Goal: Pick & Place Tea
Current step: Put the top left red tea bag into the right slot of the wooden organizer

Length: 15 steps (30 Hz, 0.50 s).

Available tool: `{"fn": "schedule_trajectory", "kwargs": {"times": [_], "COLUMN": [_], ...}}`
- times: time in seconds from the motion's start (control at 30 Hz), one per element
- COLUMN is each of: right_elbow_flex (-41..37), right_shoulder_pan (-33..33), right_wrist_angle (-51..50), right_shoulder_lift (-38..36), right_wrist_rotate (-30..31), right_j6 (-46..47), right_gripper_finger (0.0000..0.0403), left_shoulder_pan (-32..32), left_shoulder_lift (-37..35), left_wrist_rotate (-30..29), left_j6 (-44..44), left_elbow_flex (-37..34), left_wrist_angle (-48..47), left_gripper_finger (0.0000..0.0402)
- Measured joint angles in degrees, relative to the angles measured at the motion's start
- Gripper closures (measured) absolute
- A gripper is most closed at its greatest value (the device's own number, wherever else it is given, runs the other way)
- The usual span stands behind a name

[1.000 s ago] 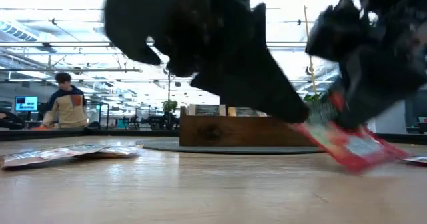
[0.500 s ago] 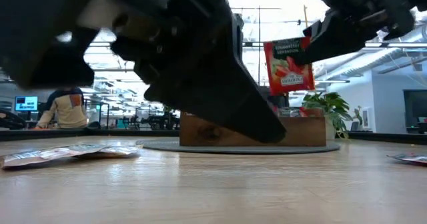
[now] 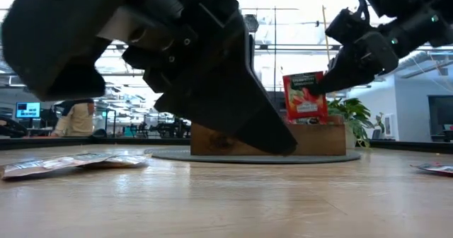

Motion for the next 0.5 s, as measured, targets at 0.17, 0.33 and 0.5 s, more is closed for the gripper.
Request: {"fn": "schedule_trajectory", "kwargs": {"times": [0.17,0.33,0.5], "right_elbow_flex": [-3.20,-4.32,-4.36], "right_shoulder_pan": [-2.86,-4.39,-4.78], "right_wrist_angle": [4.46,3.92,3.13], "right_shoulder_lift": [-0.65,-0.65,-0.61], "right_wrist_rotate": [-4.93,-4.99,-7.79], "right_j6": [-0.10,-0.10,-0.13], "right_gripper_finger": [0.0403,0.0403,0.0403], "left_shoulder_pan": [0.01,0.07,0.09], "left_shoulder_lift": [-0.01,-0.01,-0.01], "left_wrist_rotate": [0.00,-0.01,-0.02], "left_j6": [-0.46,-0.53,-0.61], "left_elbow_flex": [0.00,0.00,0.00], "left_wrist_angle": [-0.65,-0.57,-0.46], "left_gripper_finger": [0.0360,0.0360,0.0360]}}
